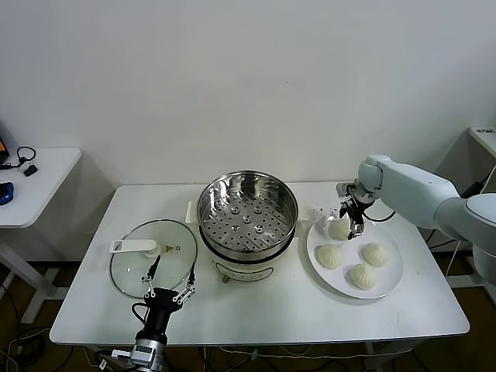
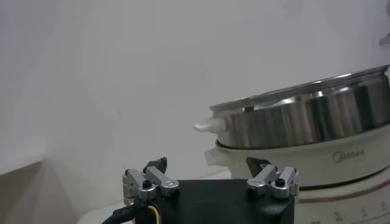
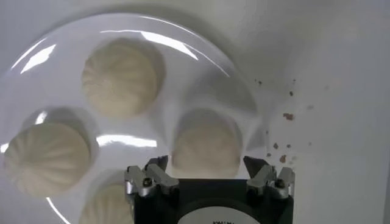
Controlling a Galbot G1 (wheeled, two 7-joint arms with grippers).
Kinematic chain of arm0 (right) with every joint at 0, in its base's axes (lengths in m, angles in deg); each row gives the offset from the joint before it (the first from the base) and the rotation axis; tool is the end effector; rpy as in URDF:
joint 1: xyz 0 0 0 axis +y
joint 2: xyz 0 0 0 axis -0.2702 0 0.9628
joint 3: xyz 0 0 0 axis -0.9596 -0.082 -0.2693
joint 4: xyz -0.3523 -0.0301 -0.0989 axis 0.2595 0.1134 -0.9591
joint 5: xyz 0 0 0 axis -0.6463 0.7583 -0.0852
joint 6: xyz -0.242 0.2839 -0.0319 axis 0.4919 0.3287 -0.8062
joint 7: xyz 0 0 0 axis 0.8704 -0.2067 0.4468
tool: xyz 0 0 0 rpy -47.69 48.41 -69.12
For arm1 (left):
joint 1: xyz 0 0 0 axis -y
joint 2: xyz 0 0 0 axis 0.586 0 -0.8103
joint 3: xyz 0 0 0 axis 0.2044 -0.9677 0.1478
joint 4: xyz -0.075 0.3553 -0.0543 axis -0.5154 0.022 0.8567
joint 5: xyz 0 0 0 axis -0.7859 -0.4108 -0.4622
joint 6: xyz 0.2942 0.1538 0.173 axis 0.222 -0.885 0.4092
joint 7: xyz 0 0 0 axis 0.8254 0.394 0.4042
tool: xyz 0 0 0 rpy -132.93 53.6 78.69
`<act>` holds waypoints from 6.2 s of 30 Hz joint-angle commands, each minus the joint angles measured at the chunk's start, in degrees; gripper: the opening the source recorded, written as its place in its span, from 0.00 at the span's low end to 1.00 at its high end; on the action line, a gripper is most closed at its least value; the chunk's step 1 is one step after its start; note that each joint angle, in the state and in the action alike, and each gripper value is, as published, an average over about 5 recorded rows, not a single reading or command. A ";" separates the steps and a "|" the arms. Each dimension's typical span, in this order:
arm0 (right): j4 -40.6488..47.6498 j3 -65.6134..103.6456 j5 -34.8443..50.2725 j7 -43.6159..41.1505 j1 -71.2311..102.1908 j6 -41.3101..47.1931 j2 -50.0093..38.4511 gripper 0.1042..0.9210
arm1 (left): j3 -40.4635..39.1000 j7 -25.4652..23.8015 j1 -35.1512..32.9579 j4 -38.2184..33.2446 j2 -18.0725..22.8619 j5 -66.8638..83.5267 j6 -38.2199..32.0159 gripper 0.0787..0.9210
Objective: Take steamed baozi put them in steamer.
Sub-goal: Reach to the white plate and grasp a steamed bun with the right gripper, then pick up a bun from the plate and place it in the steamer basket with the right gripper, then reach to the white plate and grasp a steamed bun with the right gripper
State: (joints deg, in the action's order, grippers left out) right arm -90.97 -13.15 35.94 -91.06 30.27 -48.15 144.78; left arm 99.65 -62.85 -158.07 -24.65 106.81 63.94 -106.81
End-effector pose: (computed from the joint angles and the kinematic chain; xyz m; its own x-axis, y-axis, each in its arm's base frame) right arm 0.6412 -0.1587 -0.2444 -0.0669 -0.0089 0.9977 -0.9960 -0.0587 -0.0673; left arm 0.1604 0.0188 -0.4219 -0.9914 0.1294 -0.0202 0.1209 0.9634 0.2391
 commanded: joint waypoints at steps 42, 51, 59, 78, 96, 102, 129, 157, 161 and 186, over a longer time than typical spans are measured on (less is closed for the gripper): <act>-30.35 -22.35 10.09 2.03 -32.56 -3.46 -8.04 0.67 | -0.74 0.31 -0.54 -0.64 0.80 -1.45 -0.51 0.88; -35.47 -25.29 10.53 4.19 -41.53 -10.45 -5.51 0.67 | -0.86 0.34 -0.49 -0.39 0.93 -1.86 -0.89 0.88; -33.33 -25.34 12.17 6.84 -44.24 -24.47 1.24 0.67 | -1.02 0.48 -0.57 -0.47 1.14 -2.03 -1.10 0.88; -15.11 -22.18 7.93 6.08 -33.65 -50.67 22.77 0.68 | -0.96 0.77 -0.85 -0.57 1.37 -1.96 -1.77 0.88; 1.40 -20.16 0.84 3.25 -24.67 -51.08 31.92 0.68 | -0.98 0.84 -0.69 -0.29 1.34 -1.78 -2.18 0.88; 3.54 -18.43 -1.60 3.29 -21.91 -51.08 31.80 0.69 | -1.13 0.85 -0.53 -0.15 1.20 -1.74 -2.17 0.88; 7.75 -15.30 -3.92 3.62 -16.20 -51.08 34.10 0.69 | -1.10 0.87 -0.05 0.90 1.16 -1.92 -2.44 0.88; -4.86 -21.45 5.36 1.44 -28.37 -51.08 24.36 0.88 | -1.50 0.60 -0.52 -0.13 1.48 -2.77 -2.08 0.88; -6.89 -22.26 5.93 1.29 -29.93 -51.08 22.28 0.88 | -1.60 0.59 -0.54 -0.14 1.54 -2.97 -2.06 0.88; -34.11 -39.67 15.59 10.52 -45.50 -20.83 3.06 0.88 | -2.73 0.66 -0.35 0.25 1.59 -3.75 -1.77 0.88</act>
State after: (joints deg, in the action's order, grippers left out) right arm -115.55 -46.65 49.30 -84.24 -10.02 -94.79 154.51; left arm 97.05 -62.22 -158.42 -24.41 106.81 60.21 -108.61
